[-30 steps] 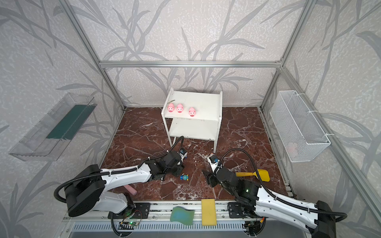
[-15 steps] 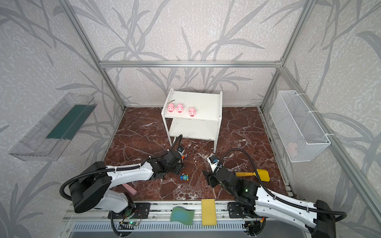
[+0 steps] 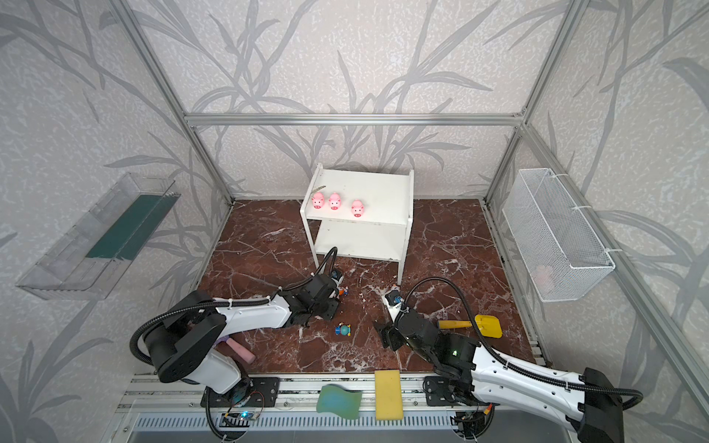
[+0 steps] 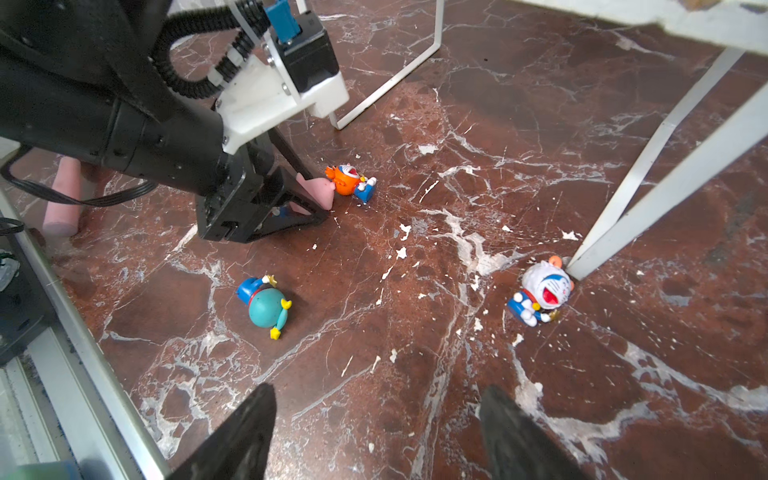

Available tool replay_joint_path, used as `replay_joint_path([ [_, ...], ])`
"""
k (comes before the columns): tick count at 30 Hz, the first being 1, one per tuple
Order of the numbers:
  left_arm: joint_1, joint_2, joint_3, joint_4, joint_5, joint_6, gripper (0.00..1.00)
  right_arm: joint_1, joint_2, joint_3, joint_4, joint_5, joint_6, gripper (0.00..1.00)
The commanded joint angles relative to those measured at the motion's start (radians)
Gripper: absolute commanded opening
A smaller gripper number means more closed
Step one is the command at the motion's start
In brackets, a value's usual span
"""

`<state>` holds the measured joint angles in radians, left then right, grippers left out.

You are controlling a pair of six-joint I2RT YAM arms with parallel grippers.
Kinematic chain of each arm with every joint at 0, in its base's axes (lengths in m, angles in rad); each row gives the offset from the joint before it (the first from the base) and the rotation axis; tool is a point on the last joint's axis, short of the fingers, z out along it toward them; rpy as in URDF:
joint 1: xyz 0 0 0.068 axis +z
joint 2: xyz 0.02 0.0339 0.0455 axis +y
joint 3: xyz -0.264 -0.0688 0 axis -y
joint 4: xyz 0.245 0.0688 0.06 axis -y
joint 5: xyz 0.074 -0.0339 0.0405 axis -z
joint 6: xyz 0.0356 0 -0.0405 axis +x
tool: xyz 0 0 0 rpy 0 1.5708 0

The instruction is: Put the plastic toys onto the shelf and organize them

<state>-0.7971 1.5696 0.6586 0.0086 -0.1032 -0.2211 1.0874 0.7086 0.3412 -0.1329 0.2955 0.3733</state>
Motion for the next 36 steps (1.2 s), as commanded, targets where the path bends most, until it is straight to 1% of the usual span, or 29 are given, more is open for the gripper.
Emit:
replay_joint_path([
  [1,0.000,0.010,0.024,-0.008,0.045,0.002,0.44,0.003,-0.004,0.006,0.007,-0.002,0.005,0.78],
  [5,-0.005,-0.003,0.028,-0.011,0.096,-0.007,0.32,0.003,-0.012,-0.003,0.010,0.010,0.018,0.78],
  [8,-0.022,-0.016,0.040,-0.036,0.102,-0.032,0.26,0.003,-0.014,-0.005,-0.014,0.049,0.050,0.78],
  [15,-0.116,-0.054,0.055,-0.053,0.087,-0.131,0.26,0.002,-0.027,-0.005,-0.096,0.108,0.120,0.78],
  [20,-0.204,-0.034,0.107,-0.040,0.052,-0.205,0.27,0.003,-0.048,-0.004,-0.175,0.144,0.179,0.78],
  [26,-0.220,0.061,0.193,-0.040,0.069,-0.303,0.30,0.003,-0.072,-0.011,-0.236,0.150,0.231,0.78],
  [32,-0.230,0.139,0.252,-0.049,0.064,-0.340,0.32,0.003,-0.096,-0.022,-0.271,0.124,0.257,0.78],
  [36,-0.235,0.179,0.281,-0.052,0.072,-0.368,0.36,0.003,-0.105,-0.028,-0.284,0.116,0.256,0.77],
])
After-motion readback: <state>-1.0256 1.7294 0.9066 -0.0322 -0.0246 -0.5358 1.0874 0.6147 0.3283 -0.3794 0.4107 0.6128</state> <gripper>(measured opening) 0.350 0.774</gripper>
